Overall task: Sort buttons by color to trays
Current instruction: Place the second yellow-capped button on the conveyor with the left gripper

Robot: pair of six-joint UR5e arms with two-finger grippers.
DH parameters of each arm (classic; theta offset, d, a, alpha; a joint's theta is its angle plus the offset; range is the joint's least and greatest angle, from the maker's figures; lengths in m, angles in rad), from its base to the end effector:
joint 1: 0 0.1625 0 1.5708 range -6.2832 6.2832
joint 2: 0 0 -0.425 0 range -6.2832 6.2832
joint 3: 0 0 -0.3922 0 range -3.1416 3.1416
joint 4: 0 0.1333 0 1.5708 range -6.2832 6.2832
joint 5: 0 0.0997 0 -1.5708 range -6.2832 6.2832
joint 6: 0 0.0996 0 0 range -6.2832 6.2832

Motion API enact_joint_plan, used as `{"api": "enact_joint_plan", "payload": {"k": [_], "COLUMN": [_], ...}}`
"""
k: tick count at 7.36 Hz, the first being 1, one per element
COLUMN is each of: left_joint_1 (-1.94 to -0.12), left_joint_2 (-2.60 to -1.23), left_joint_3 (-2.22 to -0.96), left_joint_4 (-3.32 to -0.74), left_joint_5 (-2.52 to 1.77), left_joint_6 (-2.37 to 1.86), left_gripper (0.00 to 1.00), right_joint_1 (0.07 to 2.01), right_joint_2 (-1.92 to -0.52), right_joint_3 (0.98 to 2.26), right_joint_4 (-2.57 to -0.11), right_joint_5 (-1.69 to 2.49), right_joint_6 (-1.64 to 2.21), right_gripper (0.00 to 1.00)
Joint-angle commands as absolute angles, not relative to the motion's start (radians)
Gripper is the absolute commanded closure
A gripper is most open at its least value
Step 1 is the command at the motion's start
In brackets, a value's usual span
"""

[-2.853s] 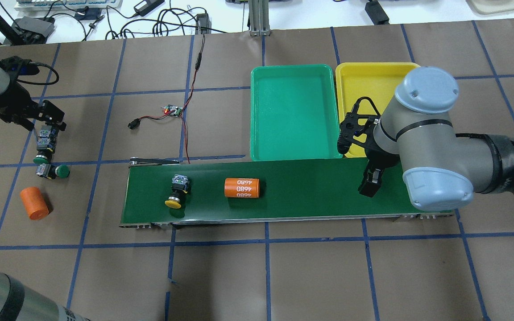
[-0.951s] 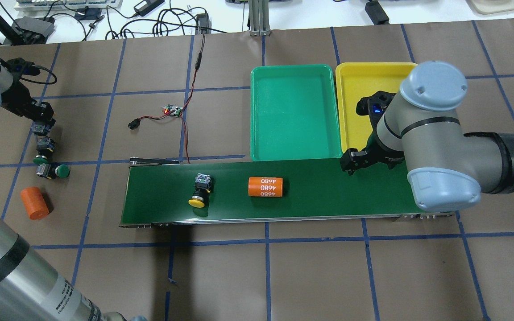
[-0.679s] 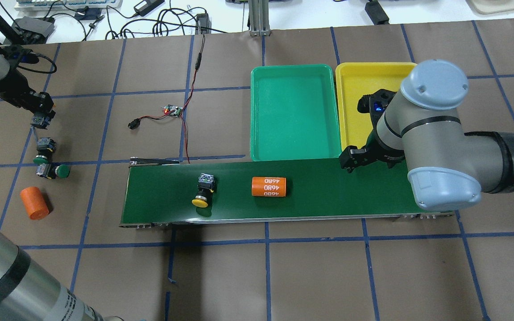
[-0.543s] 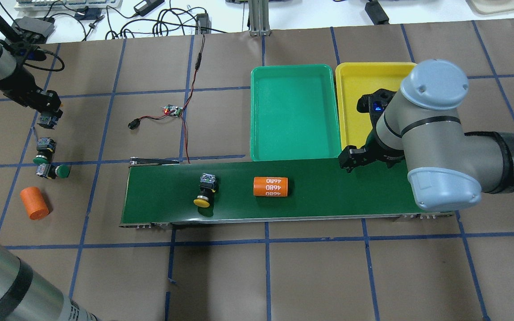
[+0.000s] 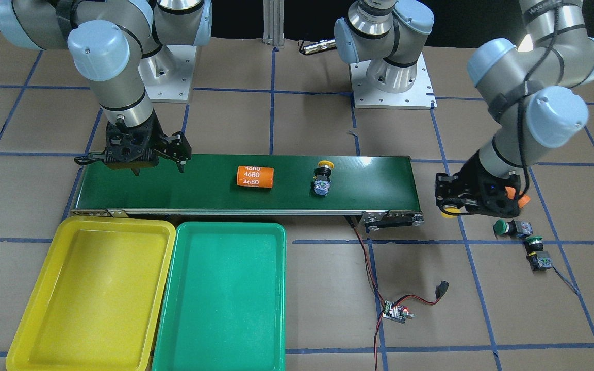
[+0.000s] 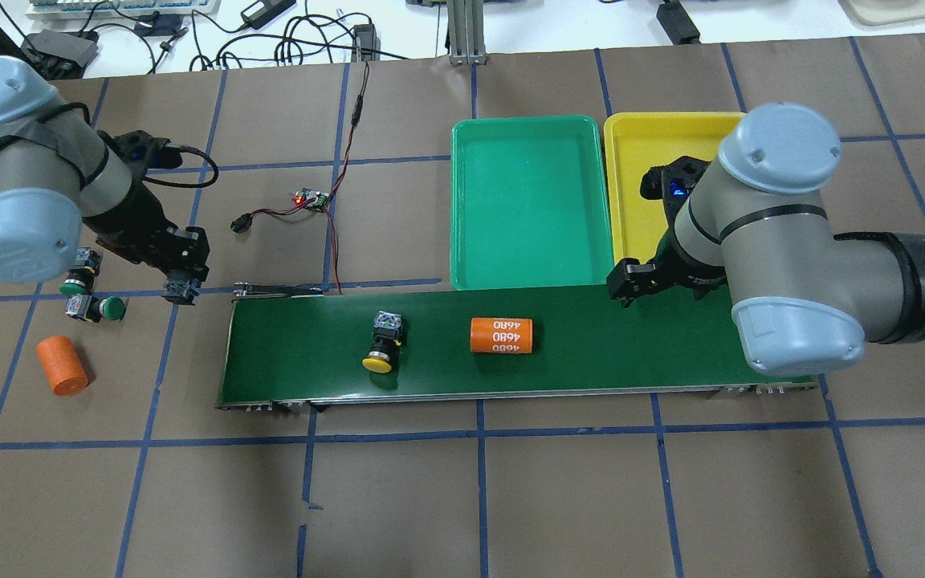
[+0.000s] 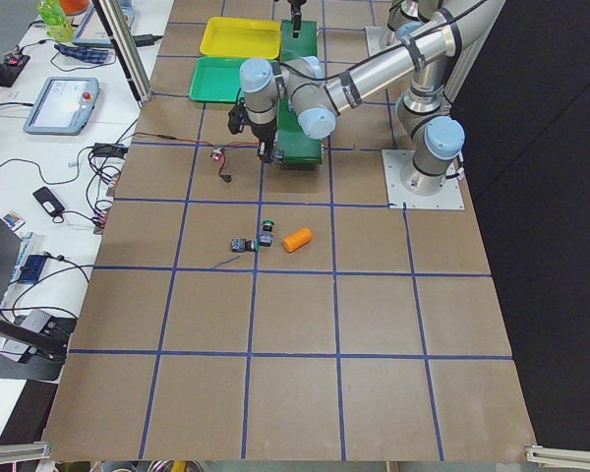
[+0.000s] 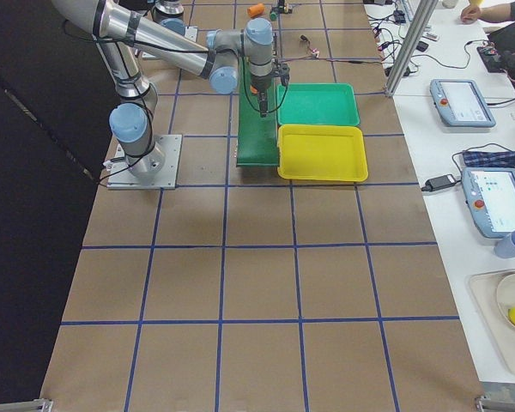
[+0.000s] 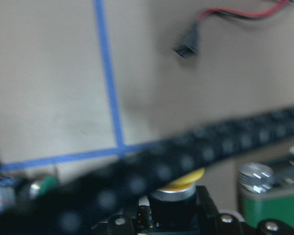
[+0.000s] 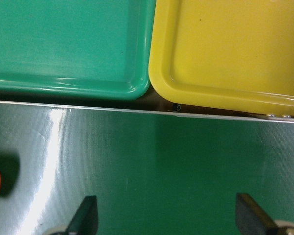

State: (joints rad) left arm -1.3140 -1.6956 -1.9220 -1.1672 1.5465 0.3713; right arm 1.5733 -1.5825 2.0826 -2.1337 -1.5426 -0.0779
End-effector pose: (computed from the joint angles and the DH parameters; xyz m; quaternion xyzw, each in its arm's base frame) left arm -0.0059 -0.5120 0.2980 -0.0567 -0.9977 -0.0307 0.0227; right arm 0.1372 -0.4446 0.3063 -0.0406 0.9986 -0.0319 0.0129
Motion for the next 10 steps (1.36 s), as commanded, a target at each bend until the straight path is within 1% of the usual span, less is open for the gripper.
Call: {"api": "enact_joint_plan", "payload": {"k": [1, 3, 4, 5, 6, 7, 8, 9, 10], "left_joint_1": [-1.460, -1.543, -1.557, -1.554, -1.551, -1.551, -1.548, -1.545, -1.495], "left_joint_2": [-1.617, -1.649, -1.646, -1.646, -1.643, -1.643, -1.631, -1.612, -1.617], "left_joint_3": [-2.020, -2.048, -2.060, -2.075, -2.082, -2.091, -2.089, -2.062, -2.002], "left_joint_4": [-1.163, -1.117, -1.117, -1.095, -1.091, -1.085, -1.086, -1.088, -1.121], "left_joint_5": [1.549, 1.548, 1.552, 1.552, 1.552, 1.551, 1.552, 1.554, 1.555], "left_joint_6": [0.144, -0.001, 0.012, 0.029, 0.041, 0.028, 0.037, 0.037, 0.037], "left_gripper": [0.95, 0.95, 0.95, 0.93, 0.33, 0.06, 0.00, 0.00, 0.00], "right_joint_1": [1.575, 1.589, 1.594, 1.594, 1.595, 1.594, 1.594, 1.594, 1.595], "right_joint_2": [-1.569, -1.577, -1.578, -1.575, -1.569, -1.565, -1.563, -1.566, -1.569], "right_joint_3": [2.040, 2.036, 2.033, 2.014, 1.994, 1.990, 1.991, 1.991, 1.991], "right_joint_4": [-2.117, -2.109, -2.105, -2.091, -2.048, -2.046, -2.045, -2.043, -2.031], "right_joint_5": [-1.545, -1.548, -1.551, -1.551, -1.555, -1.557, -1.554, -1.549, -1.546], "right_joint_6": [-0.077, -0.078, -0.078, -0.078, -0.078, -0.078, -0.078, -0.078, -0.077], "right_gripper": [0.00, 0.00, 0.00, 0.00, 0.00, 0.00, 0.00, 0.00, 0.00]}}
